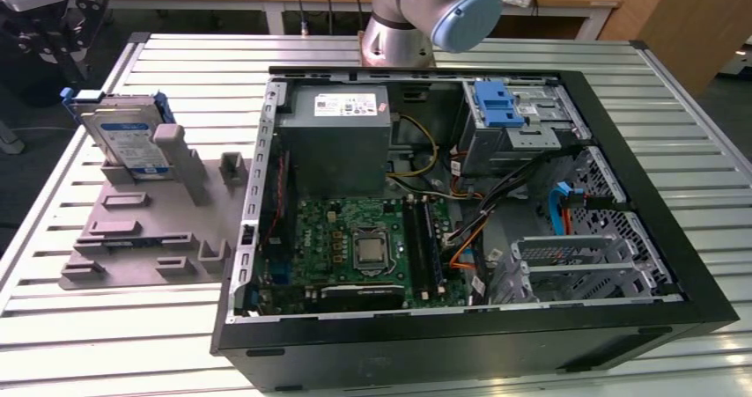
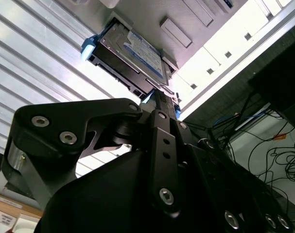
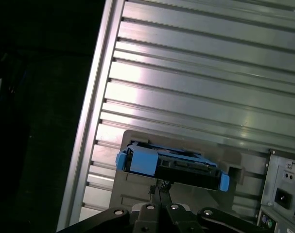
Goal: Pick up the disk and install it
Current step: 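Pick up the disk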
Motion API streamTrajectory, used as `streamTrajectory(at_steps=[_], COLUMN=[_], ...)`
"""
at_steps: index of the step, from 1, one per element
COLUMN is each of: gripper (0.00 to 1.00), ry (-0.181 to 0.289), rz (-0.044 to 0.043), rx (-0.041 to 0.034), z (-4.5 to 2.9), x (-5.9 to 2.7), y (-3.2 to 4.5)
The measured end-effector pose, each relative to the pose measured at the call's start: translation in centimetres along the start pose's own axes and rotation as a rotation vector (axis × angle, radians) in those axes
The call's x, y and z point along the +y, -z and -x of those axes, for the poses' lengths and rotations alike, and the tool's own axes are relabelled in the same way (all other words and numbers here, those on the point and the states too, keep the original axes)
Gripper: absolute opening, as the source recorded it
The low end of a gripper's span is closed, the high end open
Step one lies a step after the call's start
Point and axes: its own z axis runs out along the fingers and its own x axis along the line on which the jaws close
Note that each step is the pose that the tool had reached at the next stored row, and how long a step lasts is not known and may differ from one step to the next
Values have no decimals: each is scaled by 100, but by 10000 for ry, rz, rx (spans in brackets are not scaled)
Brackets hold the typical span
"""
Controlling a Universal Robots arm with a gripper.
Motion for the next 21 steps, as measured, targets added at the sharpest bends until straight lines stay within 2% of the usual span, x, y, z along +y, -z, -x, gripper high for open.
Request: streamTrajectory(at_steps=[21], gripper=[11], ry=[563], rz=[-14], rx=[22], z=[0], x=[0], y=[0])
